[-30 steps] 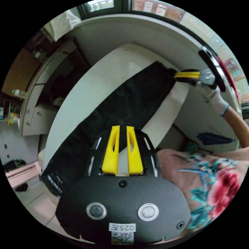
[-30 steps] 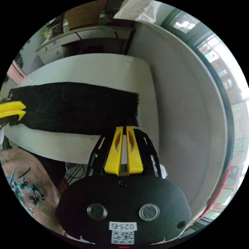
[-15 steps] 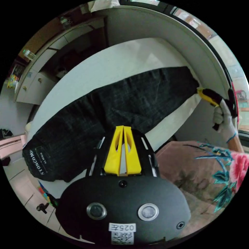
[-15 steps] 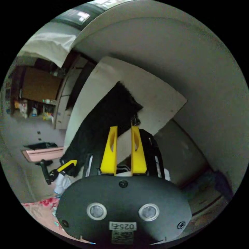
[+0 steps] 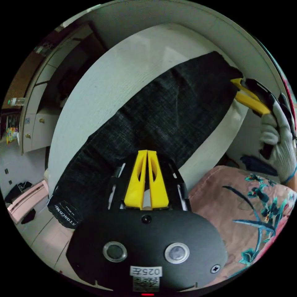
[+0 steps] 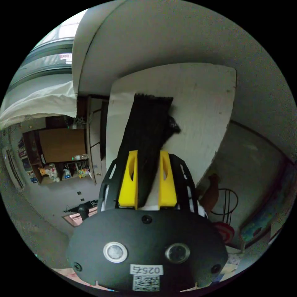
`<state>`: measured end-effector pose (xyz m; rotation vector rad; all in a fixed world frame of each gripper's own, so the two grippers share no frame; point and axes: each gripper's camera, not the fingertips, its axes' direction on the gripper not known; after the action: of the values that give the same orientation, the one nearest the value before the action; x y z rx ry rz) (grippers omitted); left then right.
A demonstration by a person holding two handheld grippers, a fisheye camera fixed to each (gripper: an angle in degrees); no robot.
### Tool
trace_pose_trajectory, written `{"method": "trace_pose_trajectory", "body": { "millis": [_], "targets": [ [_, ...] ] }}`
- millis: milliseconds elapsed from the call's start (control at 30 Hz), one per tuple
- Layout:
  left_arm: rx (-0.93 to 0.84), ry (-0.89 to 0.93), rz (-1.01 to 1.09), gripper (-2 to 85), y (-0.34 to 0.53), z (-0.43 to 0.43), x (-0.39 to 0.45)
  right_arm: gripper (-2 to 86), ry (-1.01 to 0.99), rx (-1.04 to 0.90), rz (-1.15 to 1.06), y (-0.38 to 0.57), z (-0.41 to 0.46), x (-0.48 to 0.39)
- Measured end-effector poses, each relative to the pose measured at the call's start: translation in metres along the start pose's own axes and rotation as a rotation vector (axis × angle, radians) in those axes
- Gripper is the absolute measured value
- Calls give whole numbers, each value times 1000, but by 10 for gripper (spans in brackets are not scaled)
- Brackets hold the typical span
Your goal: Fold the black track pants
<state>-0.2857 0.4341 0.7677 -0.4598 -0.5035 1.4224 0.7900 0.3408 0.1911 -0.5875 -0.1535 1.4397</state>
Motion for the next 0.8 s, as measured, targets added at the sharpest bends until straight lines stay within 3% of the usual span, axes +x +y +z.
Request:
{"method": "trace_pose_trajectory", "body": {
  "millis": [233,333,600,800],
  "targets": [
    [73,198,-144,-9,17,-13,-24,113,-176,23,128,20,-9,44],
    [90,237,-155,-9,21,-19,-27,102,-185,44,71,12,7,32],
    [120,140,-91,-9,29,-40,-6,45,-180,31,74,15,27,29],
    [127,141,-190,-9,34,-55,-1,10,-470,-37,139,31,25,42]
  ]
}}
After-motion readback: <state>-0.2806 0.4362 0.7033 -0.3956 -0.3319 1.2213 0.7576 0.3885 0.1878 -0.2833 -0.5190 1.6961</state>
